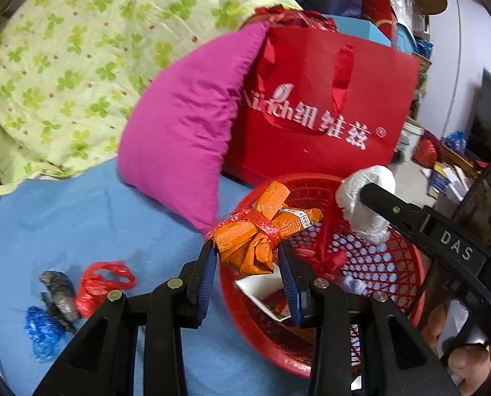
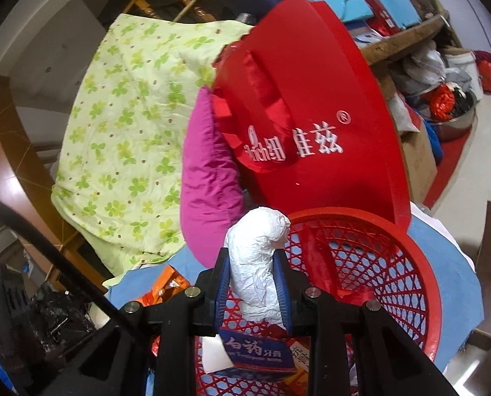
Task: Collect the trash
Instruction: 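Open both tools over the red basket to drop the orange and white bags, then move both open tools back toward the blue, black and red bags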
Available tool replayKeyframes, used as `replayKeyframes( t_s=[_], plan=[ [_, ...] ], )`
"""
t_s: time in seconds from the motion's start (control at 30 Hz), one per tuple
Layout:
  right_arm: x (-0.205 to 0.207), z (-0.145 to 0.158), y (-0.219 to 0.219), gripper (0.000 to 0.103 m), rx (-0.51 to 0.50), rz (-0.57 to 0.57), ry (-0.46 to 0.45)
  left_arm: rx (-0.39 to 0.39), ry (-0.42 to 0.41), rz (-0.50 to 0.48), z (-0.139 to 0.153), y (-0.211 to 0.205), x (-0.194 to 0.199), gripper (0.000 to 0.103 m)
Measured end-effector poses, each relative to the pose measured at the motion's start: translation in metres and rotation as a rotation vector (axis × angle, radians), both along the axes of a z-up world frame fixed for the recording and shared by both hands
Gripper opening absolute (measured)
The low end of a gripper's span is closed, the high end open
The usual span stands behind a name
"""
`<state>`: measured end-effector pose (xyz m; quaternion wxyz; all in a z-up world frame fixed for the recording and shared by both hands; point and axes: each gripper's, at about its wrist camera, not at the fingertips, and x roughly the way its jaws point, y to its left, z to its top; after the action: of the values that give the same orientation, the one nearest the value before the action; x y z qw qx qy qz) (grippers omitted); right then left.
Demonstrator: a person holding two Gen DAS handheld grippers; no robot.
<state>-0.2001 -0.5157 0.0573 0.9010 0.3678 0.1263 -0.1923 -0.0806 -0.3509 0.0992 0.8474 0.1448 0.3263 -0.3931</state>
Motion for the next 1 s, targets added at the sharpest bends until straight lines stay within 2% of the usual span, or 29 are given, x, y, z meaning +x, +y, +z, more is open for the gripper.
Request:
replayKeyframes(
  t_s=[0.17, 0.33, 0.37, 0.4, 0.43, 0.57, 0.8, 1.0],
  plan=[
    [0.001, -0.006, -0.007, 0.03, 0.047, -0.011, 0.013, -0.026, 0.062, -0.041, -0.004, -0.002, 0.006, 0.041],
    [0.005, -0.005, -0.005, 0.033, 0.053, -0.003, 0.005, -0.061, 0.071, -0.041, -0.001, 0.007, 0.01, 0.048],
    [0.005, -0.004, -0.003, 0.039, 0.048, -0.003, 0.002, -0.065, 0.073, -0.038, 0.0, 0.01, 0.011, 0.049],
    [0.006, -0.002, -0.001, 0.054, 0.042, -0.008, 0.002, -0.069, 0.074, -0.032, 0.0, 0.014, 0.013, 0.049],
    [0.006, -0.001, 0.002, 0.061, 0.032, -0.018, -0.002, -0.072, 0.075, -0.026, 0.0, 0.017, 0.014, 0.049],
    [0.006, 0.008, 0.014, 0.062, -0.024, -0.025, -0.028, -0.084, 0.06, 0.015, 0.002, 0.035, 0.021, 0.049],
    [0.013, 0.031, 0.063, 0.062, -0.23, 0.008, -0.083, -0.079, -0.005, 0.135, 0.0, 0.088, 0.039, 0.055],
    [0.024, 0.049, 0.127, 0.062, -0.431, 0.116, -0.173, -0.026, -0.054, 0.334, -0.023, 0.17, 0.063, 0.056]
  ],
)
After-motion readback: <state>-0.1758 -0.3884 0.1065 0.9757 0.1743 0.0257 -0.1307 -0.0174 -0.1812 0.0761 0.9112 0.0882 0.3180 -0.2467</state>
